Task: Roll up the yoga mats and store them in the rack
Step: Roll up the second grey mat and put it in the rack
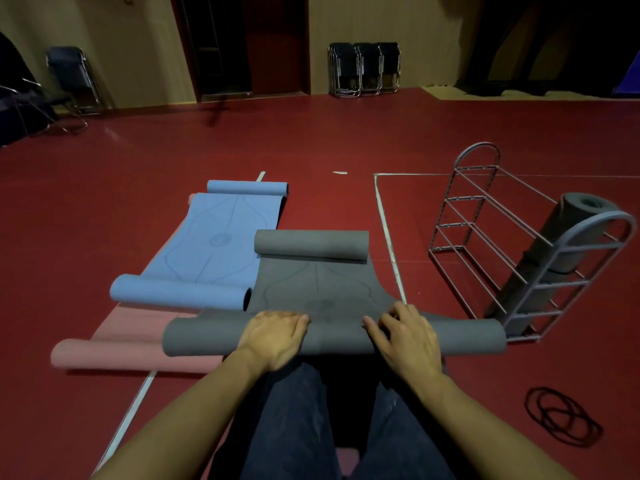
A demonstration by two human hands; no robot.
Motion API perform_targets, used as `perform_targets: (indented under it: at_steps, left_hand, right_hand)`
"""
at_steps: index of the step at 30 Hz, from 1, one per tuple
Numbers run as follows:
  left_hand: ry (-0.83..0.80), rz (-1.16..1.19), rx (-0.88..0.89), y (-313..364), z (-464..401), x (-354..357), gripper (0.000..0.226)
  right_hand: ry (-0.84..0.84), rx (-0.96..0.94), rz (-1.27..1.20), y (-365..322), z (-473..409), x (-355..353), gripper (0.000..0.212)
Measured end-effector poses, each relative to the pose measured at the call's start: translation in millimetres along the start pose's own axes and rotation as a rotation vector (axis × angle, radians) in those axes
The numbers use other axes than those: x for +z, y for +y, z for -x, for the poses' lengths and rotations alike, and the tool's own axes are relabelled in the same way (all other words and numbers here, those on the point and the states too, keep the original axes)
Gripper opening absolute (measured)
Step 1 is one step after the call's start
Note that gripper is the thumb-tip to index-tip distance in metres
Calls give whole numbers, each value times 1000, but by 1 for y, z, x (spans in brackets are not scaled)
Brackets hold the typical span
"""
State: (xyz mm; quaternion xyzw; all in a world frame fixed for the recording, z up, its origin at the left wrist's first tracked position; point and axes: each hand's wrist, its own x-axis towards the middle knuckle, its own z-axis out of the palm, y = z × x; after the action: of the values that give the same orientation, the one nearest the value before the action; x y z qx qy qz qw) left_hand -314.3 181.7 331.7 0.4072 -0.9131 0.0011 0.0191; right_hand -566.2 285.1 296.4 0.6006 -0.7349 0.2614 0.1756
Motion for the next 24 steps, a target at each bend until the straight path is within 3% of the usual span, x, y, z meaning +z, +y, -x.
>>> perform_targets:
  at_steps: [7, 14, 21, 24]
  left_hand:
    - [218, 92, -59, -8, -15, 12, 45]
    - [628, -32, -80, 11, 1, 27, 37]
    - [583, -47, -78, 15, -1, 23, 36]
    - [556, -59, -121, 15, -10, 22, 36]
  right_hand:
    - [-9, 91, -50, -4, -14, -7, 50]
    - [3, 92, 12, 3, -23, 0, 55]
    - [-160, 149, 69, 1, -46, -3, 53]
    - [-96, 70, 82, 4, -48, 4, 56]
